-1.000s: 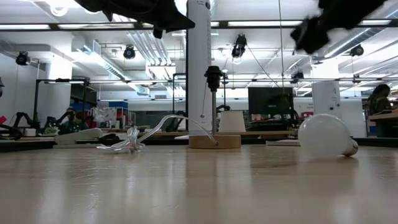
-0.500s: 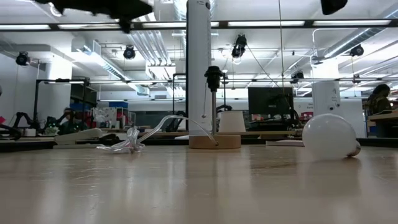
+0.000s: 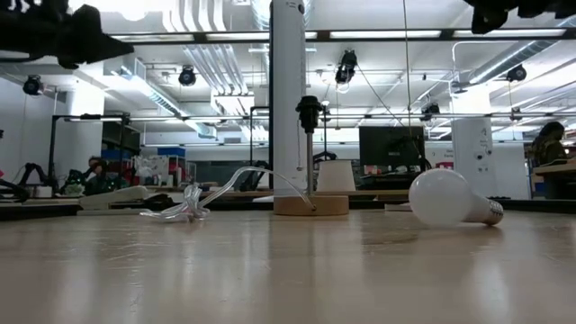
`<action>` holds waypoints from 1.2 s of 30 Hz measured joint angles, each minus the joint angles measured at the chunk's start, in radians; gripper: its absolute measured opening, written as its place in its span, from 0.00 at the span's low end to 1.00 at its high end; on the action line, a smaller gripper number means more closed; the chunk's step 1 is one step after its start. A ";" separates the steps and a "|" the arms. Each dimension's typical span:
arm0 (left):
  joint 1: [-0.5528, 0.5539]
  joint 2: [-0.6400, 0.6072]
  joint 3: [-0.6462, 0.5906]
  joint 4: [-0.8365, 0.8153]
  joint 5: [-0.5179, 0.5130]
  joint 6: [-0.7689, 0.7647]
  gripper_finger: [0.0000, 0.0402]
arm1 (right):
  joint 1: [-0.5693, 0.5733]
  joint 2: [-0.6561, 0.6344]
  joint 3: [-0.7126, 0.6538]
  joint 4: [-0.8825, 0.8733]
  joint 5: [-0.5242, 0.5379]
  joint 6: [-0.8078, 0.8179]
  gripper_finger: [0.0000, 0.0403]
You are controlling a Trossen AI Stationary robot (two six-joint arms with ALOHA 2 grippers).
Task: Screw lightbulb
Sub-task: Return to Home Position
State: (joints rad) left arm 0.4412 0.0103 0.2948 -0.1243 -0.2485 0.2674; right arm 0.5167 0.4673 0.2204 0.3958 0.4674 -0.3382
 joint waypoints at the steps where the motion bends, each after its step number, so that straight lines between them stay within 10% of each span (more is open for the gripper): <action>1: 0.000 0.019 0.001 -0.007 0.031 0.000 0.00 | 0.000 -0.012 -0.022 0.033 0.007 0.003 0.29; 8: 0.001 0.152 -0.010 -0.014 0.274 -0.038 0.00 | -0.003 -0.145 -0.135 0.082 0.006 0.019 0.21; 17: 0.005 0.300 -0.070 0.137 0.246 -0.154 0.00 | -0.003 -0.326 -0.212 0.044 0.067 -0.073 0.12; 36: 0.250 0.290 -0.073 0.107 -0.481 -0.261 0.00 | -0.016 -0.452 -0.210 -0.024 0.128 -0.206 0.07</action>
State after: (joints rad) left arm 0.6910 0.3005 0.2218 -0.0175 -0.7298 0.0063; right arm 0.5011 0.0151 0.0101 0.3717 0.5951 -0.5440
